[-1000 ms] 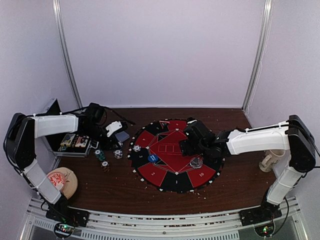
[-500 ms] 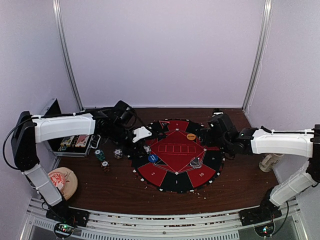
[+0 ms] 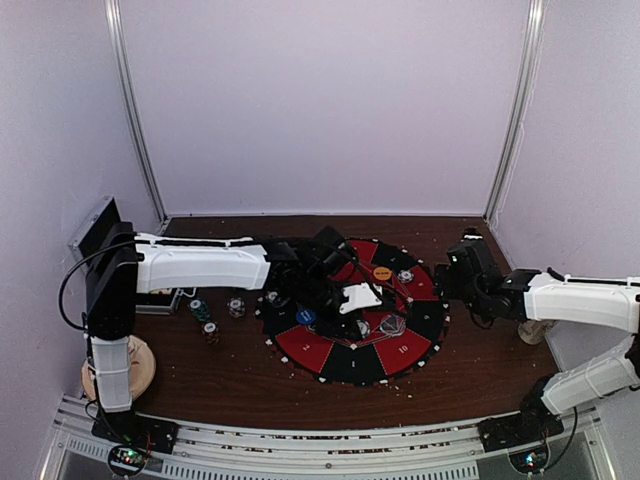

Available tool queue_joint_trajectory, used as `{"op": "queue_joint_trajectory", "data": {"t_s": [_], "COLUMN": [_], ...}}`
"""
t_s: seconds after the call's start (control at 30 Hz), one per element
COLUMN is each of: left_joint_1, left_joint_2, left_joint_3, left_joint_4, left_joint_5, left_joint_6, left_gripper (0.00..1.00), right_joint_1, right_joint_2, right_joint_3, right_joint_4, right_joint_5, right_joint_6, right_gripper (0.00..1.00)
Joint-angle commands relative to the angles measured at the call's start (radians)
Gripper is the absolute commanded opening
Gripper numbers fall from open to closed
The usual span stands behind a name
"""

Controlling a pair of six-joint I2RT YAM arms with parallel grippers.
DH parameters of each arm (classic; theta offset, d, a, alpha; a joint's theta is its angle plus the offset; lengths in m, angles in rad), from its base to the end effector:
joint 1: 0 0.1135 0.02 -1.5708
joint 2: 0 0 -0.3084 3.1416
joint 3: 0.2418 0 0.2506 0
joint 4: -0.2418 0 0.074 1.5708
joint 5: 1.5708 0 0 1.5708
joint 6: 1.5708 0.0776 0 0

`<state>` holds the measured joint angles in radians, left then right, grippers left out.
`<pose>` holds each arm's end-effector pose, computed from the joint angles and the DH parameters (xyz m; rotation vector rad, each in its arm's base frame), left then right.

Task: Distribute texas hold em gaming equipment
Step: Place the pile of poker chips at the dealer area.

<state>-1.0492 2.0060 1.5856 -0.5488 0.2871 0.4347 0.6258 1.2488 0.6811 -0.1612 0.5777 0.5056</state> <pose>0.2204 -0.4277 0.2263 1.8354 1.8304 -0.5997 0.2384 0.1200 0.2332 0.1560 2.1572 -0.0234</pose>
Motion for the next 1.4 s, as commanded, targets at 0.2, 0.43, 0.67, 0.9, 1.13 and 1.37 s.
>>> {"op": "queue_joint_trajectory", "data": {"t_s": [0.2,0.43,0.67,0.9,1.13,1.37], "left_joint_1": [-0.064,-0.066,-0.066,-0.066,-0.066,-0.067], "left_joint_2": [0.238,0.346,0.396,0.405,0.413,0.413], "left_joint_3": [0.214,0.311,0.344,0.345,0.339,0.330], "left_joint_4": [0.009,0.009,0.009,0.016,0.022,0.032], "left_joint_5": [-0.045,-0.057,-0.077,-0.112,-0.140,-0.169], "left_joint_6": [-0.106,-0.148,-0.157,-0.154,-0.145,-0.137], "left_gripper": [0.17,0.17,0.17,0.18,0.21,0.28], "right_joint_1": [-0.012,-0.013,-0.013,-0.014,-0.013,-0.013], "right_joint_2": [-0.022,-0.040,-0.040,-0.038,-0.032,-0.029], "right_joint_3": [-0.022,-0.030,-0.033,-0.035,-0.033,-0.033], "right_joint_4": [0.029,0.033,0.038,0.046,0.048,0.051], "right_joint_5": [0.012,0.001,-0.014,-0.028,-0.035,-0.042], "right_joint_6": [0.011,0.011,0.007,0.001,-0.001,-0.002], "right_gripper": [1.00,1.00,1.00,1.00,1.00,0.99]}}
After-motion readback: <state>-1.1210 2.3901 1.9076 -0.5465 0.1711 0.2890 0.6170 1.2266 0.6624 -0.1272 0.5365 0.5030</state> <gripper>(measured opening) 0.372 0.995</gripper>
